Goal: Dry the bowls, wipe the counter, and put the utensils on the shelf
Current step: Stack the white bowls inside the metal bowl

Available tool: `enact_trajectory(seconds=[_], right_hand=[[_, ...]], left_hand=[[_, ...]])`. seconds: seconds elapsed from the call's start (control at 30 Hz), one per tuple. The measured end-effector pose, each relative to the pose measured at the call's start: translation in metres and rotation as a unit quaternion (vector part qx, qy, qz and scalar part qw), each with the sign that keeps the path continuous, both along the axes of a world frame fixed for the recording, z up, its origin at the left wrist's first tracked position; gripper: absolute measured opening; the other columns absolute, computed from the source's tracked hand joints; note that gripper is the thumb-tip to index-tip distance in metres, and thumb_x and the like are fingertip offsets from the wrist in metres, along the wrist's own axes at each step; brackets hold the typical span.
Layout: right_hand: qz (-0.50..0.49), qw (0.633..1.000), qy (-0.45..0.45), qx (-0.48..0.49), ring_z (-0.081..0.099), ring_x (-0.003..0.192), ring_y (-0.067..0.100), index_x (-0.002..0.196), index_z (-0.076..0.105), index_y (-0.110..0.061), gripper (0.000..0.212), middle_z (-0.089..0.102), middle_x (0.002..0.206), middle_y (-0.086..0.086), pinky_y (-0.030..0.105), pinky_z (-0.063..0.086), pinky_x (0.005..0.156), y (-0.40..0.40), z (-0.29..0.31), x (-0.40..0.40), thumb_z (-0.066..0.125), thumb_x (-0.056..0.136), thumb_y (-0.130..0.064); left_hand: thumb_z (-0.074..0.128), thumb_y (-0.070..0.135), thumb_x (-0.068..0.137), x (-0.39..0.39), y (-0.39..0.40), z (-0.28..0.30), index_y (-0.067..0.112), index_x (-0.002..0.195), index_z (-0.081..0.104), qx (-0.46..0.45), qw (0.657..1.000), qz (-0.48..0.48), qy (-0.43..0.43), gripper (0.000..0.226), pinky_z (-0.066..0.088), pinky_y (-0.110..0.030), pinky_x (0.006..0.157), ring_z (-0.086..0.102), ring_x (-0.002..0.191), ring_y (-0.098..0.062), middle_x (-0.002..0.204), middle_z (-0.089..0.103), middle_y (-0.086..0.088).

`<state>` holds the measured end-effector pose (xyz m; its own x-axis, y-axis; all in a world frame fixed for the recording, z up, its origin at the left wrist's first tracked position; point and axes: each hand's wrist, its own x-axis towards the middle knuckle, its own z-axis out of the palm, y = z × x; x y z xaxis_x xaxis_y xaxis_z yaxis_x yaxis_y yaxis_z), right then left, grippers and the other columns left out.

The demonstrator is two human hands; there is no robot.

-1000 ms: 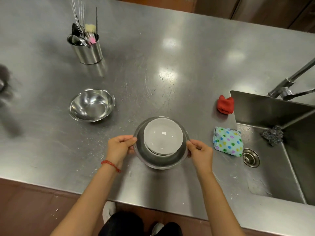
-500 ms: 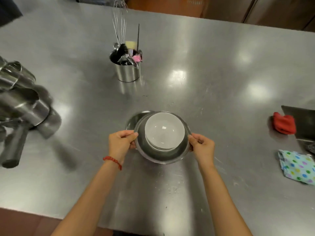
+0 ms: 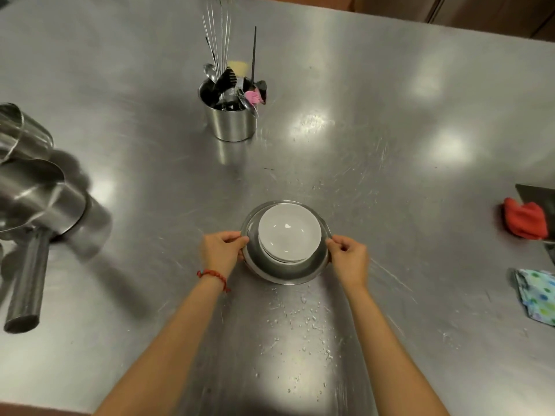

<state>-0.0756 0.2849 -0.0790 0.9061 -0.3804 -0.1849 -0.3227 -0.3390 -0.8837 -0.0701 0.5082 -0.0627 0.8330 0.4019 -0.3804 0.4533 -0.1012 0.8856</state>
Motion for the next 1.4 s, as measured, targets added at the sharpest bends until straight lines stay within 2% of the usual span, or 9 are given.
enact_trajectory(seconds=[0.17,0.27,0.47,0.7,0.8,0.93,1.2,1.3,1.4], right_hand=[[0.003,0.999,-0.016,-0.041,0.048,0.058,0.017,0.085,0.071,-0.01,0.006,0.057,0.061,0.007,0.026,0.042,0.062,0.0,-0.003,0.003,0.066,0.082,-0.012],[0.008,0.999,0.002,-0.032,0.052,0.062,0.018,0.093,0.07,-0.007,0.013,0.061,0.068,0.009,0.029,0.047,0.068,0.0,-0.005,0.006,0.065,0.083,-0.015],[-0.008,0.998,0.055,0.031,0.048,0.054,0.015,0.066,0.067,-0.005,0.025,0.057,0.057,0.007,0.023,0.044,0.055,0.004,-0.004,0.009,0.059,0.088,-0.013],[0.028,0.997,-0.005,0.068,0.042,0.054,0.018,0.068,0.059,0.015,0.027,0.049,0.057,0.01,0.031,0.045,0.054,0.038,0.017,0.038,0.058,0.084,-0.006],[0.057,0.996,0.003,0.073,0.04,0.051,0.017,0.055,0.058,0.004,0.03,0.046,0.051,0.005,0.033,0.045,0.056,0.067,0.016,0.051,0.057,0.084,-0.005],[0.069,0.995,0.033,0.071,0.043,0.056,0.017,0.05,0.056,-0.008,0.035,0.046,0.052,0.003,0.038,0.048,0.063,0.106,0.002,0.059,0.058,0.085,-0.007],[0.084,0.993,0.055,0.054,0.052,0.06,0.018,0.063,0.066,-0.007,0.026,0.056,0.06,0.006,0.044,0.056,0.07,0.152,-0.008,0.062,0.058,0.087,-0.01],[0.096,0.992,0.05,0.065,0.052,0.061,0.02,0.072,0.067,0.006,0.025,0.06,0.064,0.013,0.045,0.056,0.07,0.15,-0.007,0.063,0.057,0.087,-0.011],[0.116,0.991,0.038,0.047,0.061,0.065,0.029,0.08,0.068,0.003,0.021,0.068,0.077,0.025,0.045,0.055,0.074,0.137,-0.003,0.058,0.057,0.087,-0.014]], left_hand=[[0.071,0.003,0.074,-0.001,0.003,-0.007,0.0,0.085,0.07,0.063,0.997,-0.019,-0.033,0.011,0.056,-0.023,0.055,0.059,0.043,-0.006,0.062,0.064,-0.007],[0.071,0.003,0.075,0.001,0.004,-0.01,0.0,0.093,0.067,0.067,0.997,-0.014,-0.027,0.019,0.056,-0.041,0.073,0.065,0.074,-0.028,0.085,0.067,-0.02],[0.064,0.003,0.081,0.005,0.005,-0.01,-0.005,0.095,0.066,-0.061,0.997,0.011,0.054,0.015,0.051,-0.014,0.041,0.059,0.06,-0.019,0.075,0.064,-0.011],[0.061,-0.004,0.082,0.014,0.037,0.017,-0.006,0.093,0.064,-0.085,0.994,0.064,-0.02,0.012,0.051,-0.015,0.041,0.059,0.044,-0.009,0.053,0.062,-0.001],[0.059,-0.003,0.083,0.018,0.063,0.023,-0.007,0.097,0.062,-0.081,0.994,0.076,-0.02,0.015,0.052,-0.015,0.041,0.058,0.038,0.0,0.058,0.062,-0.004],[0.058,-0.003,0.084,0.016,0.098,0.017,-0.014,0.103,0.06,-0.072,0.992,0.102,-0.001,0.022,0.052,-0.015,0.042,0.059,0.048,-0.011,0.057,0.061,-0.004],[0.059,-0.005,0.083,0.016,0.136,-0.002,-0.013,0.104,0.06,-0.053,0.988,0.144,0.007,0.023,0.047,-0.011,0.039,0.053,0.034,0.001,0.034,0.058,0.013],[0.06,-0.001,0.083,0.016,0.134,0.003,-0.01,0.103,0.062,-0.027,0.987,0.157,-0.004,0.023,0.056,-0.021,0.057,0.063,0.059,-0.015,0.064,0.07,-0.009],[0.061,0.011,0.083,0.016,0.127,0.011,0.001,0.104,0.067,0.15,0.98,0.128,-0.027,0.024,0.05,-0.036,0.09,0.063,0.091,-0.029,0.102,0.068,-0.02]])
